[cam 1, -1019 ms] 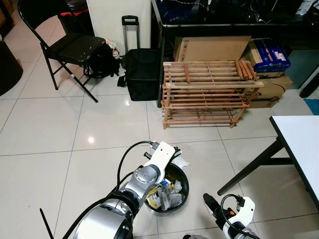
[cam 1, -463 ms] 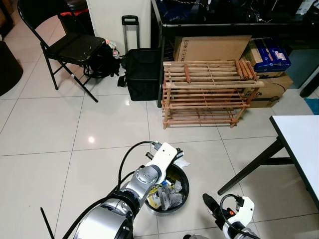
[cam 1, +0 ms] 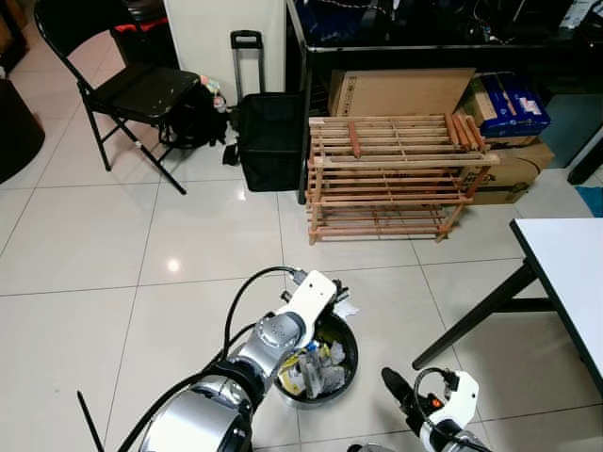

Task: Picking trash to rubbish bin

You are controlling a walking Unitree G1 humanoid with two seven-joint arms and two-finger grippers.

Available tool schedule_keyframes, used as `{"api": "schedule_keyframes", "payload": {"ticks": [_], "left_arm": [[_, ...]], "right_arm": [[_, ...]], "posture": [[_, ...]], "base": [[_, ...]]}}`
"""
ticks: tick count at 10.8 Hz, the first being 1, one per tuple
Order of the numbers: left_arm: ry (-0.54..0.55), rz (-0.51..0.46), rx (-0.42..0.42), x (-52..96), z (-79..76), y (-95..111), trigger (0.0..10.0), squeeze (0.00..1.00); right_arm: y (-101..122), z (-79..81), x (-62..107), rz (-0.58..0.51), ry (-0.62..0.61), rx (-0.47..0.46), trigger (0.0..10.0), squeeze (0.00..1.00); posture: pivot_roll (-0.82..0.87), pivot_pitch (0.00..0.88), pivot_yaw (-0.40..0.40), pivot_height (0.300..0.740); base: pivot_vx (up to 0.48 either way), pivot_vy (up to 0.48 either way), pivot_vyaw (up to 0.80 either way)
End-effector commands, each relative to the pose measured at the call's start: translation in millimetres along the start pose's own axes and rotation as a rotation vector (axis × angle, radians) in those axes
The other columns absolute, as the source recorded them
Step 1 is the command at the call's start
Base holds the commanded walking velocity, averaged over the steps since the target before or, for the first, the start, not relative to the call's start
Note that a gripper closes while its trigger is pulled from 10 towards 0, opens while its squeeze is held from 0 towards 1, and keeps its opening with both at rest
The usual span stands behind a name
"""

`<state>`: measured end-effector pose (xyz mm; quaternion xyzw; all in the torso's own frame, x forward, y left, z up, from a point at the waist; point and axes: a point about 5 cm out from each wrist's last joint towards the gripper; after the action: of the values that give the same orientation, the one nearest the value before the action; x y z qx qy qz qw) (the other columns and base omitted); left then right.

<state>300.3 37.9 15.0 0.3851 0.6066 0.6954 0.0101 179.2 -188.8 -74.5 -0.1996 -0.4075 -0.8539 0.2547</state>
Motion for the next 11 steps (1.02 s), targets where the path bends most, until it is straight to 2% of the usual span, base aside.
{"api": "schedule_keyframes", "payload": {"ticks": [1, 8, 9, 10, 11], "left_arm": [[-0.086, -0.03, -0.01, -7.9, -31.1, 14.8, 10.0, 1.0], [-0.088, -0.034, -0.023, -8.2, -30.8, 17.2, 10.0, 1.0], [-0.087, -0.034, -0.025, -8.3, -31.3, 17.0, 10.0, 0.85], [-0.082, -0.033, -0.026, -8.2, -30.9, 16.6, 10.0, 0.0], [-0.064, -0.034, -0.011, -7.2, -26.6, 14.0, 10.0, 0.0]], "right_arm": [[-0.9, -2.4, 1.8, 0.004, -0.013, 0.009, 10.0, 0.0], [-1.5, -2.0, 1.4, 0.005, -0.019, 0.012, 10.0, 0.0], [-1.4, -2.2, 1.5, 0.007, -0.019, 0.013, 10.0, 0.0], [-1.3, -2.4, 1.6, 0.008, -0.019, 0.016, 10.0, 0.0], [-1.5, -2.5, 1.7, 0.011, -0.019, 0.021, 10.0, 0.0]], "posture": [[-0.12, 0.071, 0.0, 0.74], [-0.12, 0.067, 0.001, 0.74], [-0.12, 0.07, -0.001, 0.74], [-0.12, 0.072, -0.001, 0.74], [-0.12, 0.076, -0.002, 0.74]], "base": [[0.0, 0.0, 0.0], [0.0, 0.0, 0.0], [0.0, 0.0, 0.0], [0.0, 0.0, 0.0], [0.0, 0.0, 0.0]]}}
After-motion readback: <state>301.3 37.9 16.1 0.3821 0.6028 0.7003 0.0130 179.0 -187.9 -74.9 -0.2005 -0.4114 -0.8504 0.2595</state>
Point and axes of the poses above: a point about 5 cm out from each wrist's last joint towards the gripper, its own x axis pointing back from the gripper into the wrist, its own y axis along the axis of the wrist's last joint, z = x × y, and after that the axes turned 11 degrees about x, right-handed
